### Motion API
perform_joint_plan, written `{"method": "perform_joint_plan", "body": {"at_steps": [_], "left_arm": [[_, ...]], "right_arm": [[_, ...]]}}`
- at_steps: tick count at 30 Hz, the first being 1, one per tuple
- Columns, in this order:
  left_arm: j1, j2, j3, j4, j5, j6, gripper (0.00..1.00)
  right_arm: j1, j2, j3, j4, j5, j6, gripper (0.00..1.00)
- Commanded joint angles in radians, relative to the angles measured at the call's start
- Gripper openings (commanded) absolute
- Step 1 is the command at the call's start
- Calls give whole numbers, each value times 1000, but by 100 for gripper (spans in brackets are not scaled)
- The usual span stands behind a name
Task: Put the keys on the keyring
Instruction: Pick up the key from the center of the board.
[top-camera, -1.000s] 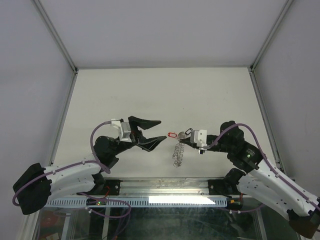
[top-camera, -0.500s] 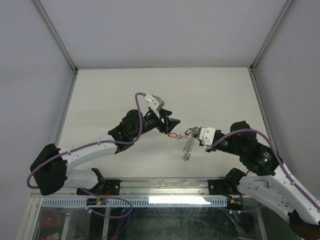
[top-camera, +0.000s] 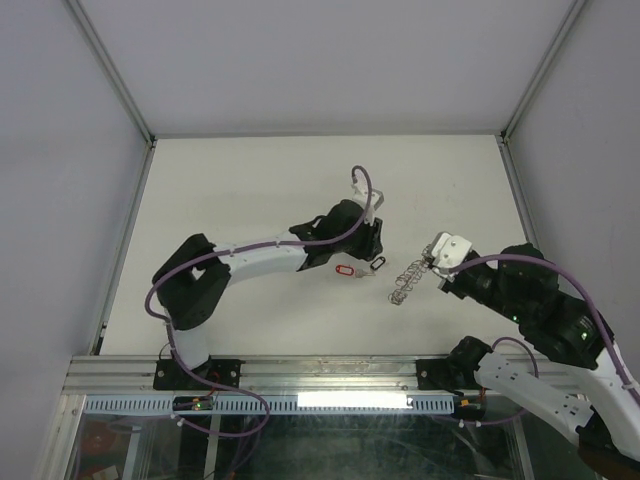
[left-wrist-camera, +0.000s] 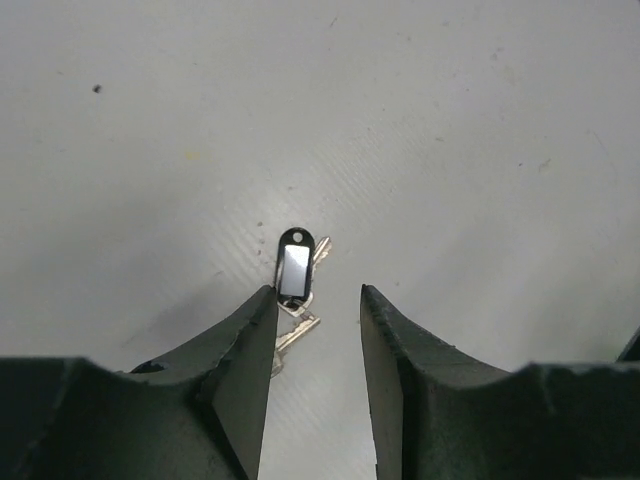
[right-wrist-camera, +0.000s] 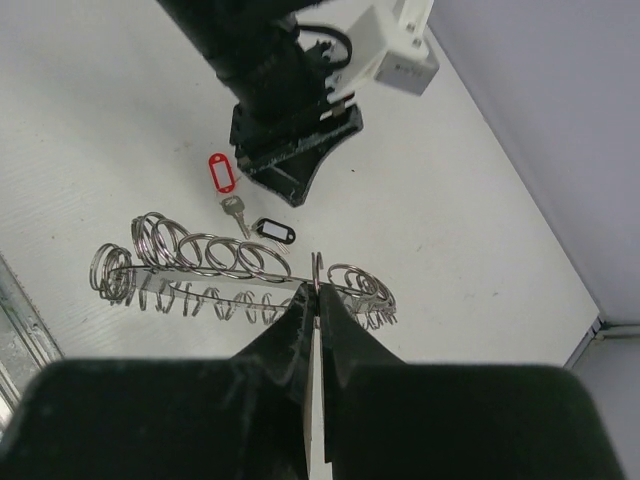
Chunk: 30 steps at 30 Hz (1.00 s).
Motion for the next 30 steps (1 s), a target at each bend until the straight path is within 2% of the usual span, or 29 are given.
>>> {"method": "perform_joint_plan", "body": {"at_steps": [1, 8, 15, 24, 28, 30], "left_arm": [[-91, 133, 217, -205, -158, -102, 38], [-184, 304, 444, -496, -407, -189, 40], [-196, 345, 488, -588, -523, -244, 41], [-196, 396, 525, -613, -531, -252, 38], [-196, 413, 532, -613, -520, -253, 32], [-196, 416, 532, -613, -516, -251, 25]], "right_arm": [[3, -15, 70, -21, 103, 82, 0], [3, -56, 64, -27, 104, 95, 0], [3, -73, 46, -26, 77, 97, 0], [3, -74, 24, -22, 50, 96, 0], [3, -73, 16, -20, 42, 98, 0], [3, -73, 13, -20, 43, 98, 0]]}}
